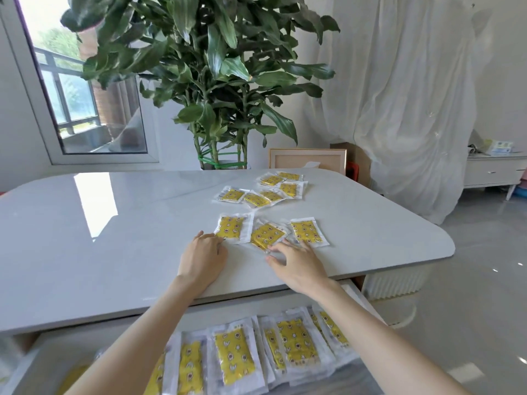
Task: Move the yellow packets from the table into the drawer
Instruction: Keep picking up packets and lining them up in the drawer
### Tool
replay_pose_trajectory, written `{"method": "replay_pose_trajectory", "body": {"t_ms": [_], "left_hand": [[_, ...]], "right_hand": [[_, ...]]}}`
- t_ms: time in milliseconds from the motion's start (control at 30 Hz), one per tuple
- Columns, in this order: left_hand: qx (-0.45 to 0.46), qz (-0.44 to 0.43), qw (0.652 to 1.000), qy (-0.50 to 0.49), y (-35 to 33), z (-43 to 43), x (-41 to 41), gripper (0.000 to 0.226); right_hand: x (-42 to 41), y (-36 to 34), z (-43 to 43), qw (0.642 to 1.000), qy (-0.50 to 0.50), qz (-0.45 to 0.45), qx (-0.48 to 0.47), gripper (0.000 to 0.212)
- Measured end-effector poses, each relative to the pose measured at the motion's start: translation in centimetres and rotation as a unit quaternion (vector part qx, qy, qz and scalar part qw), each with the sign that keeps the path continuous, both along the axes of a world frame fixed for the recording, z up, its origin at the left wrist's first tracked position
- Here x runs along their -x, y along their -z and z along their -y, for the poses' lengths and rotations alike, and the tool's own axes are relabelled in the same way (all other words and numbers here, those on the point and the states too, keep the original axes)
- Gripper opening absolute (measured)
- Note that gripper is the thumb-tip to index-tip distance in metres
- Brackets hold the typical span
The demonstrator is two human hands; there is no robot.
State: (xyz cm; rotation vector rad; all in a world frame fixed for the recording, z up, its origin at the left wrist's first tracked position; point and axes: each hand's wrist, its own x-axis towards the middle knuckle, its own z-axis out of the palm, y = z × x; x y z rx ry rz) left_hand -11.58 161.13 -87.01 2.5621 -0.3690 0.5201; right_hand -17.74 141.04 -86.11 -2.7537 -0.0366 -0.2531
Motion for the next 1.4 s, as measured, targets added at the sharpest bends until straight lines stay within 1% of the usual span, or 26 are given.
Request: {"method": "replay_pose_trajectory", "body": {"t_ms": [167, 200, 267, 367, 433, 467, 500, 533, 600, 667, 733, 767, 867, 933, 1000, 1033, 1133, 1167, 1233, 1300, 1333, 1400], "left_hand": [[0.024, -0.031, 0.996, -0.078, -0.6, -2.8, 3.2, 0.025], [0.021, -0.032, 0.995, -0.095, -0.7, -3.3, 3.9, 0.026], [0.020, -0.014, 0.993, -0.112, -0.8, -4.4, 4.8, 0.028], [0.059, 0.007, 0.989, -0.134, -1.1, -5.7, 5.2, 0.029], [0.081, 0.012, 0.987, -0.141, -1.3, -6.0, 5.1, 0.027], [0.089, 0.008, 0.986, -0.139, -1.3, -5.9, 4.9, 0.026], [0.100, -0.006, 0.986, -0.132, -1.4, -5.7, 4.6, 0.027], [0.115, -0.033, 0.986, -0.120, -1.3, -5.5, 4.2, 0.031], [0.143, -0.100, 0.979, -0.102, -1.2, -4.9, 3.1, 0.047], [0.112, -0.129, 0.980, -0.105, -1.1, -4.3, 2.2, 0.061], [0.064, -0.128, 0.984, -0.106, -1.0, -4.1, 1.6, 0.071], [0.056, -0.127, 0.985, -0.102, -1.0, -4.1, 1.4, 0.074], [0.084, -0.128, 0.984, -0.087, -1.0, -4.2, 1.3, 0.077], [0.097, -0.127, 0.983, -0.085, -1.1, -4.3, 1.3, 0.076], [0.098, -0.136, 0.982, -0.087, -1.1, -4.3, 1.2, 0.077], [0.094, -0.147, 0.981, -0.088, -1.2, -4.3, 1.0, 0.078], [0.086, -0.196, 0.972, -0.095, -1.4, -4.1, 0.2, 0.080], [0.081, -0.212, 0.969, -0.099, -1.6, -3.9, 0.0, 0.078], [0.066, -0.227, 0.965, -0.109, -2.0, -3.2, 0.0, 0.067], [0.068, -0.224, 0.965, -0.119, -2.2, -2.5, 0.2, 0.053], [0.073, -0.215, 0.966, -0.124, -2.1, -2.2, 0.3, 0.050], [0.079, -0.189, 0.970, -0.129, -1.7, -1.7, 0.3, 0.052]], "right_hand": [[2.7, -1.1, -1.7, 0.998, -0.031, -0.028, -0.043, 0.030], [3.0, -1.1, -1.8, 0.997, -0.035, -0.040, -0.059, 0.030], [3.4, -1.5, -2.1, 0.994, -0.040, -0.052, -0.092, 0.038], [3.5, -2.6, -3.0, 0.990, -0.004, -0.015, -0.139, 0.048], [2.8, -2.9, -3.9, 0.990, 0.041, 0.027, -0.133, 0.041], [2.3, -3.0, -4.5, 0.990, 0.055, 0.030, -0.124, 0.036], [1.7, -3.0, -5.0, 0.991, 0.068, 0.015, -0.111, 0.034], [1.1, -3.1, -5.5, 0.992, 0.082, -0.020, -0.092, 0.041], [0.2, -3.3, -6.4, 0.988, 0.113, -0.090, -0.061, 0.064], [-0.5, -3.5, -7.0, 0.981, 0.140, -0.122, -0.056, 0.082], [-1.4, -3.8, -7.2, 0.974, 0.157, -0.147, -0.067, 0.102], [-1.8, -4.0, -7.2, 0.970, 0.159, -0.163, -0.080, 0.111], [-3.0, -4.6, -7.1, 0.959, 0.145, -0.196, -0.143, 0.122], [-3.4, -4.7, -6.9, 0.951, 0.140, -0.197, -0.192, 0.126], [-3.4, -4.7, -6.5, 0.945, 0.132, -0.191, -0.230, 0.119], [-3.5, -4.7, -6.2, 0.943, 0.133, -0.187, -0.239, 0.109], [-3.8, -4.6, -5.0, 0.947, 0.141, -0.154, -0.243, 0.072], [-4.1, -4.7, -4.5, 0.946, 0.147, -0.139, -0.252, 0.064], [-4.4, -5.0, -3.4, 0.937, 0.167, -0.111, -0.285, 0.056], [-4.6, -5.3, -2.1, 0.924, 0.194, -0.081, -0.320, 0.053], [-4.7, -5.4, -1.5, 0.917, 0.209, -0.066, -0.332, 0.051], [-4.8, -5.3, -0.2, 0.910, 0.238, -0.041, -0.338, 0.044]]}}
